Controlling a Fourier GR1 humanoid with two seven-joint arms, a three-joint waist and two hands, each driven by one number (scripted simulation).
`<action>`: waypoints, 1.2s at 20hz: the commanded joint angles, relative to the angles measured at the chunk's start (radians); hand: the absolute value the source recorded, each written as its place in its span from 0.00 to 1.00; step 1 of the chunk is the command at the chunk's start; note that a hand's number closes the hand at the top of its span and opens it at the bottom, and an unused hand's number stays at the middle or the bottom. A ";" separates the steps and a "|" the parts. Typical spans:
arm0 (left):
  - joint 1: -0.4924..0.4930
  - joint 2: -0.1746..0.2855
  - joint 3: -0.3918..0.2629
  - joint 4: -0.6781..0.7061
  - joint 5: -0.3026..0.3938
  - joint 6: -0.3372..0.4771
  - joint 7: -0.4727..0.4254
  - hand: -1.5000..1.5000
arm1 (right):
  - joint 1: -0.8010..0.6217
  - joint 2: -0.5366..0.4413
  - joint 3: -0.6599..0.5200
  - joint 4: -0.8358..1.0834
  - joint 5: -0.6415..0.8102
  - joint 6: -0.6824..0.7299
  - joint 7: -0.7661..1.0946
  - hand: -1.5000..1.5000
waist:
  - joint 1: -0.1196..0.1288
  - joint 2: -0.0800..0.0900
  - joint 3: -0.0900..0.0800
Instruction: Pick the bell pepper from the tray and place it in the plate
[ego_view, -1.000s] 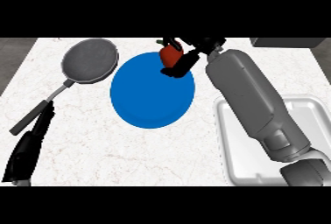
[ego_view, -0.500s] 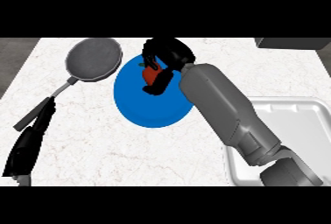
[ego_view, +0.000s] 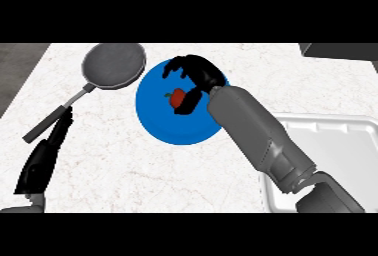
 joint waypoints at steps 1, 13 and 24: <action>0.022 -0.019 -0.025 -0.029 -0.026 0.013 0.000 0.50 | -0.002 0.001 0.017 0.014 -0.086 -0.062 -0.027 0.00 | 0.008 0.000 0.001; 0.039 0.017 0.034 -0.026 0.000 -0.006 0.008 0.50 | -0.034 -0.073 -0.304 0.076 -0.320 -0.116 -0.147 0.00 | -0.037 -0.004 0.002; 0.019 -0.013 0.032 -0.008 0.007 -0.005 -0.022 0.50 | 0.036 -0.323 -0.441 0.192 -0.407 0.231 -0.447 0.00 | -0.020 0.010 0.002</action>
